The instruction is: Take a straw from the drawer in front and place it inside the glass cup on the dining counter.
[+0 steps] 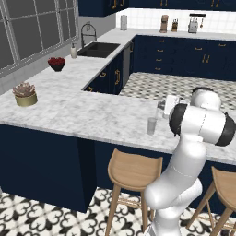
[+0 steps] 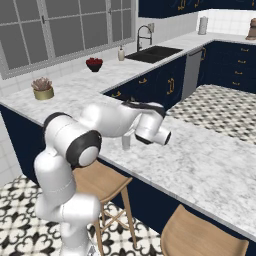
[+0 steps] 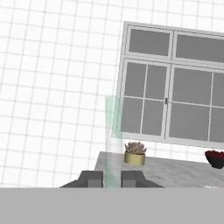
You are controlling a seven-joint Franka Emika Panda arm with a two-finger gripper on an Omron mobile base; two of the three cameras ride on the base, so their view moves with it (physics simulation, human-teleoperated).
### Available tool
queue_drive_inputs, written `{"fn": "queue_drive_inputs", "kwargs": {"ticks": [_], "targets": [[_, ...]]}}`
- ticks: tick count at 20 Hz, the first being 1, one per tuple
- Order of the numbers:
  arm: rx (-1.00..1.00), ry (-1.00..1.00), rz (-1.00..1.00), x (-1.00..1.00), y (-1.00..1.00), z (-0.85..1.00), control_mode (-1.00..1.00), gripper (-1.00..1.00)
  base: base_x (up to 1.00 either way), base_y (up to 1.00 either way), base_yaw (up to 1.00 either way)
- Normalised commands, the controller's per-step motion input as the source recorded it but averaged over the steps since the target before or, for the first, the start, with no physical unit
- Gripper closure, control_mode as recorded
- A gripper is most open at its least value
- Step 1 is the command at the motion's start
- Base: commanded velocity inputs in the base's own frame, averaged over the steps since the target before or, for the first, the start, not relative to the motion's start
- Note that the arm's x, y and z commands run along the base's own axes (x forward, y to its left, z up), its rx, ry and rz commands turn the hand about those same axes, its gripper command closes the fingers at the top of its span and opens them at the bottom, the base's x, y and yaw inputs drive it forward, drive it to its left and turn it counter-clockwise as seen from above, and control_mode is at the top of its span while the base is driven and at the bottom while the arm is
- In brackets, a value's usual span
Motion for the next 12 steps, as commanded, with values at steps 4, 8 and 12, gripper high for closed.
{"fn": "queue_drive_inputs", "kwargs": {"ticks": [4,8,12], "targets": [[0.00,0.00,0.04,0.34,0.00,0.00,-1.00,1.00,0.00,0.00,0.00],[0.00,0.00,0.04,0.26,0.00,-0.07,-1.00,1.00,0.00,0.00,0.00],[0.00,0.00,0.05,0.15,-0.01,-0.21,-1.00,1.00,0.00,0.00,0.00]]}}
